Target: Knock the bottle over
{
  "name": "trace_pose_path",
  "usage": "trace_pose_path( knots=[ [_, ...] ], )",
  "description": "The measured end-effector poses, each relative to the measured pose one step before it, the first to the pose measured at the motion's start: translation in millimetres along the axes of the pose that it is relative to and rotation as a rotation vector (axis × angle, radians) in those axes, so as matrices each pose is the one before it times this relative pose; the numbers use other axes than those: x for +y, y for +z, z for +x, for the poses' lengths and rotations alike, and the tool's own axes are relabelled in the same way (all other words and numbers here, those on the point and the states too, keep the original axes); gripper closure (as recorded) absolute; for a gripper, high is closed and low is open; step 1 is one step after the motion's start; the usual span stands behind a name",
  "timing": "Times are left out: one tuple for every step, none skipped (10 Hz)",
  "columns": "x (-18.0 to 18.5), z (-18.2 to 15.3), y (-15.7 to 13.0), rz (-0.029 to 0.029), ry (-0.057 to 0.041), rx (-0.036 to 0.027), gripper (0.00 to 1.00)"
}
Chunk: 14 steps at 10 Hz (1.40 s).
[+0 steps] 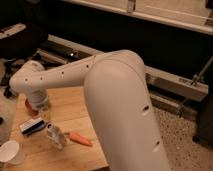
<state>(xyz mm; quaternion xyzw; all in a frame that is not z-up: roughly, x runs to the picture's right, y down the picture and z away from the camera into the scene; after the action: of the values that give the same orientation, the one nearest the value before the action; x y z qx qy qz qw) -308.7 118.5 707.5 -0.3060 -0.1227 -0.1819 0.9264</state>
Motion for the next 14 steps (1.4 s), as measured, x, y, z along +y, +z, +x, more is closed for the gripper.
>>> trace_pose_path(
  knots=[
    [5.98,-9.18,-0.34,-0.00203,-0.00965,-0.00750,0.40],
    [5.27,-12.88,-0.54,-0.00050,-0.01412,-0.01204,0.40],
    [4.01,-11.63,-1.28,0.00276,-0.01096,-0.01706,0.40],
    [2.48,-7.44,-1.06,0.00318,-0.00644,-0.01494,0.40],
    [2.40,-7.26,-0.18,0.00167,-0.00453,-0.01750,0.40],
    [5.08,-7.36,1.42,-0.00648,-0.00337,-0.01256,0.40],
    [5.64,-3.02,2.11,-0.00930,0.00380,-0.00604,0.40],
    [7.19,-2.63,2.64,-0.01208,0.00567,-0.00509,0.40],
    [7.23,-3.00,2.23,-0.01159,0.00407,-0.00357,0.40],
    [6.10,-3.14,1.52,-0.00720,0.00179,-0.00022,0.40],
    [5.59,-1.65,0.85,-0.00441,0.00205,0.00362,0.40],
    [4.93,-0.33,-0.06,-0.00042,0.00336,0.00700,0.40],
    [2.97,1.38,-1.40,0.00842,0.00477,0.01293,0.40],
    [1.99,3.70,-3.10,0.01353,0.00625,0.01837,0.40]
  ],
)
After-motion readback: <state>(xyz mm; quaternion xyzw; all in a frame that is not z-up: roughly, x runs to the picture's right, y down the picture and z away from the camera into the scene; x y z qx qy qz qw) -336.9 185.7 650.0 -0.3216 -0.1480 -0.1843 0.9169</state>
